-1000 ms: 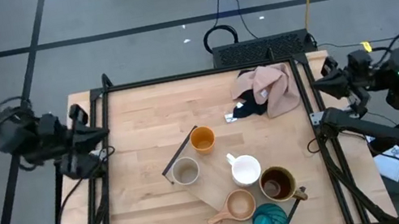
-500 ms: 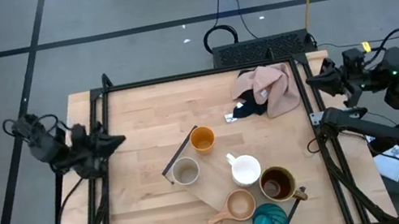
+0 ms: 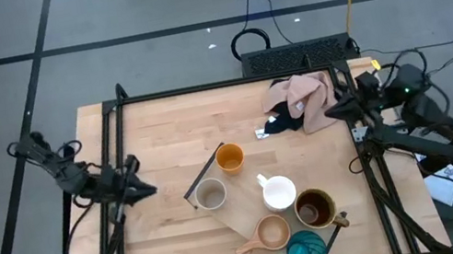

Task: Stack small to large cups/mugs on shelf
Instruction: Return to Home Position

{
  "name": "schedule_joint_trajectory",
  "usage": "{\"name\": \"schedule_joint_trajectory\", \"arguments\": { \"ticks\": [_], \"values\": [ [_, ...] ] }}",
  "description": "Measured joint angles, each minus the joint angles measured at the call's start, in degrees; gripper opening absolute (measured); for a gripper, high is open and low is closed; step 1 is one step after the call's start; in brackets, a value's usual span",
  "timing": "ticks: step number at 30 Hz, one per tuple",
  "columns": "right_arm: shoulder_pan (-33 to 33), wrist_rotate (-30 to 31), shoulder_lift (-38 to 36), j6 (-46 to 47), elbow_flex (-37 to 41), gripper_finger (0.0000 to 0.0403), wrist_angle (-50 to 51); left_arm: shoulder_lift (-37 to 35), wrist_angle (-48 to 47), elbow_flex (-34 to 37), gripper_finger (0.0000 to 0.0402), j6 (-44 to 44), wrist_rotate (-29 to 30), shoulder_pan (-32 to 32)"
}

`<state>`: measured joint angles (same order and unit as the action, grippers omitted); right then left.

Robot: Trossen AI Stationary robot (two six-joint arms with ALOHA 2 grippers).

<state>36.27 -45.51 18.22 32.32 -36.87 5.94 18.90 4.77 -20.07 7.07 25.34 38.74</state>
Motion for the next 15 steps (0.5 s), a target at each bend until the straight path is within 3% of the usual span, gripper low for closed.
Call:
{"name": "schedule_joint_trajectory", "arguments": {
  "ticks": [4,10,13,15],
  "values": [
    [0.0,-1.2,-0.2,-2.1,6.1,0.0000,-17.0,-0.7,6.0,6.7,0.0031,-2.7,-6.6,-2.5],
    [0.0,-1.3,-0.2,-3.8,12.3,0.0000,-19.7,-0.6,19.4,16.3,0.0031,-5.2,-10.3,-6.9],
    [0.0,-6.6,-0.1,-6.2,14.7,0.0000,-24.2,-0.7,24.8,19.5,0.0031,-6.1,-11.3,-9.2],
    [0.0,-7.1,-0.3,-6.2,15.8,0.0000,-27.6,-0.5,24.9,19.4,0.0031,-7.5,-12.8,-11.0]
  ]
}}
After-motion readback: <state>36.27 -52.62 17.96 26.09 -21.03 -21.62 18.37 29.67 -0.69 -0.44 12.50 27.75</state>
